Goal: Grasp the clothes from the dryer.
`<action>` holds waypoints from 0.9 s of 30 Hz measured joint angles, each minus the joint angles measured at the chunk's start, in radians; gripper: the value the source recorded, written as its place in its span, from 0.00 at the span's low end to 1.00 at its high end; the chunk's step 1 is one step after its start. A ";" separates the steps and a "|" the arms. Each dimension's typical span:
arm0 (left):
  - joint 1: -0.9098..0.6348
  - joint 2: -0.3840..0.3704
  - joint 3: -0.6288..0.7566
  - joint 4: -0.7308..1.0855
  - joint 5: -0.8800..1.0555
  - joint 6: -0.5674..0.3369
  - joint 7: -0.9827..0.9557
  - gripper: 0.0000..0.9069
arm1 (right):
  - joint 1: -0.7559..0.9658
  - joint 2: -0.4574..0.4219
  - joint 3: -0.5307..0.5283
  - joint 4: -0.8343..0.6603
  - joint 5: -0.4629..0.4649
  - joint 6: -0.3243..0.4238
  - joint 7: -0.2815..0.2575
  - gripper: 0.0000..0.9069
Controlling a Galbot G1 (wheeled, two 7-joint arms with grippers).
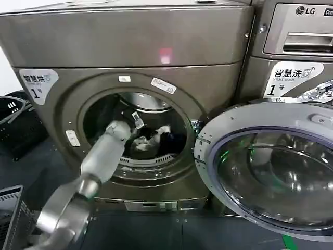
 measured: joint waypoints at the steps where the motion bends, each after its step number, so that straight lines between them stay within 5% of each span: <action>1: 0.019 0.001 -0.015 -0.029 -0.027 -0.003 -0.032 0.00 | 0.000 0.000 0.000 0.000 -0.001 -0.001 0.001 1.00; 11: 0.226 -0.031 -0.126 -0.339 -0.224 -0.059 -0.415 0.00 | -0.002 -0.004 0.001 0.013 -0.023 -0.005 -0.011 1.00; 27: 0.475 -0.124 -0.203 -0.635 -0.165 -0.169 -0.784 0.00 | -0.009 -0.014 0.014 0.028 -0.005 0.003 -0.010 1.00</action>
